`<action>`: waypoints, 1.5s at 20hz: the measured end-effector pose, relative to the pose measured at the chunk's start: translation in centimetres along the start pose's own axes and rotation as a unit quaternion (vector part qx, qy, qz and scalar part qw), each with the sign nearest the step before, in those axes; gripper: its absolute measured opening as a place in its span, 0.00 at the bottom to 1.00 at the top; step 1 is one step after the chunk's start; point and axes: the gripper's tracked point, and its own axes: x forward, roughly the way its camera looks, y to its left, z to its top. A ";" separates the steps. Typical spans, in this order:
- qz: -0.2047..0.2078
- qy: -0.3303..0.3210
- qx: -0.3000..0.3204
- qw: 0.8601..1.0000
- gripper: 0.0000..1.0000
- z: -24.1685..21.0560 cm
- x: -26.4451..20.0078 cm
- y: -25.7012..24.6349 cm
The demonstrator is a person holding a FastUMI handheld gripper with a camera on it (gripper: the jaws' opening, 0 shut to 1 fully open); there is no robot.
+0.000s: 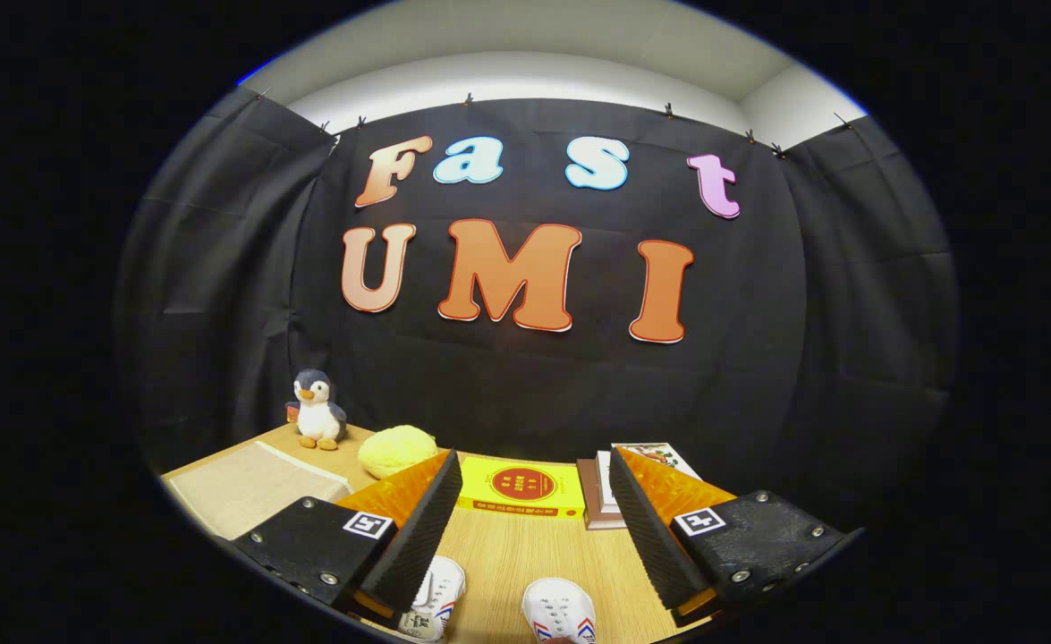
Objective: Open the storage box then place both shoes into the box .Put the left shoe in first, then the right shoe, with the right side of both shoes facing outward in a uniform manner.
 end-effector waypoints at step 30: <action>0.292 0.317 0.358 0.828 0.98 -17.7 -0.6 17.9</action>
